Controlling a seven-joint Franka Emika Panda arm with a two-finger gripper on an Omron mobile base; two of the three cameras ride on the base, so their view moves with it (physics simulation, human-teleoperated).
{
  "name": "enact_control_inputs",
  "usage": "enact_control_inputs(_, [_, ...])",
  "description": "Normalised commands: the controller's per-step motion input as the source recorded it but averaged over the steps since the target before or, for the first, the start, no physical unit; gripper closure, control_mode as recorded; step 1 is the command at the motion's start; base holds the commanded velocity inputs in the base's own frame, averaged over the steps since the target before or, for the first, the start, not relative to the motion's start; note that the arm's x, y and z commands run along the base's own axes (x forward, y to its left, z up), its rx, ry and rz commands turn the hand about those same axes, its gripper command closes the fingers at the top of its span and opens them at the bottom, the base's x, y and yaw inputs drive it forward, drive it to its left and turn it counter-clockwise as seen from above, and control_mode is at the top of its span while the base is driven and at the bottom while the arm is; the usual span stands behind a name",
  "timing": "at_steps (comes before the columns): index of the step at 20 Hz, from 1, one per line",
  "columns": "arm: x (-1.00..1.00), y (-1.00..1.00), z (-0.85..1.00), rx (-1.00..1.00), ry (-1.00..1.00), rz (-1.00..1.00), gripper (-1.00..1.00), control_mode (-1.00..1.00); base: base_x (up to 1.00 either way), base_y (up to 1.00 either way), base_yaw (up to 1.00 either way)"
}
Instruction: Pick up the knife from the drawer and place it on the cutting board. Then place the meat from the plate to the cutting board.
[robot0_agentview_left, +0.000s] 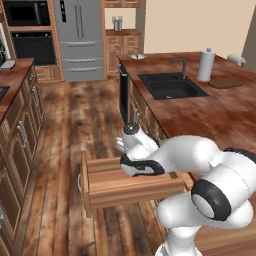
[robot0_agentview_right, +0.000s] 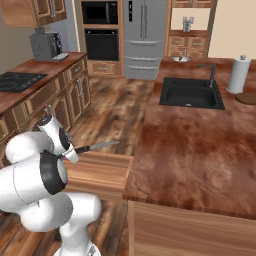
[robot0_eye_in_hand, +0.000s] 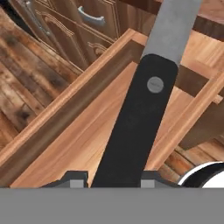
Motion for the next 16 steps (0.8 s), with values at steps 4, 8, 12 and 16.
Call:
enact_control_inputs(4, [-0.86,-0.75,1.0,0.0,-0.28,0.01,1.0,-1.0,0.0,0.0,0.0])
enact_control_inputs(8, [-0.78,-0.73,1.0,0.01,-0.21,0.0,1.0,-1.0,0.0,0.0,0.0])
enact_control_inputs(12, [-0.64,-0.59,1.0,0.01,-0.01,0.0,1.0,-1.0,0.0,0.0,0.0])
enact_control_inputs(16, [-0.52,-0.51,1.0,0.02,0.05,0.0,1.0,-1.0,0.0,0.0,0.0])
